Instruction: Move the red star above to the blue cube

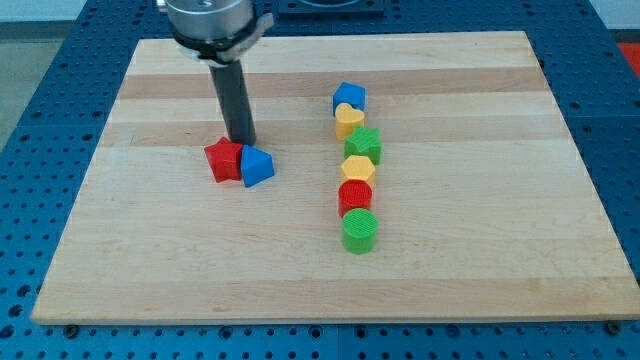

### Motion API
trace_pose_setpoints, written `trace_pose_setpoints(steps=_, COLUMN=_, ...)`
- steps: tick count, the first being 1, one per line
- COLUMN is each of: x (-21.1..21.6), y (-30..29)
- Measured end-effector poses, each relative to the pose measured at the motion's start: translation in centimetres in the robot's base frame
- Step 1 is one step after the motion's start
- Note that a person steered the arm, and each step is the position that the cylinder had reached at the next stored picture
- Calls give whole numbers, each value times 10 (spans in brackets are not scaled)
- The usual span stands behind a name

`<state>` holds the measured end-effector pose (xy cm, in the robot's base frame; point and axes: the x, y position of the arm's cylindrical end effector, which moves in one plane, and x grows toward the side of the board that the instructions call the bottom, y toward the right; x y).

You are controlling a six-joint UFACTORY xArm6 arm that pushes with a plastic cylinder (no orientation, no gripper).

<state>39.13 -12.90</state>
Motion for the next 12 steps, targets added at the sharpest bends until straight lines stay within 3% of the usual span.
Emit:
trace_pose_setpoints(steps=1, x=0, y=-65)
trace_pose_setpoints(steps=2, x=45, y=-79)
trace_pose_setpoints(steps=3, x=71, y=-49)
trace_pose_setpoints(steps=4, x=50, y=27)
trace_pose_setpoints(steps=6, x=-50, y=61)
trace_pose_setpoints(steps=7, x=-68, y=51)
trace_pose_setpoints(steps=8, x=-60, y=14)
trace_pose_setpoints(steps=9, x=-34, y=24)
trace_pose_setpoints(steps=10, x=-35, y=55)
trace_pose_setpoints(steps=12, x=-91, y=94)
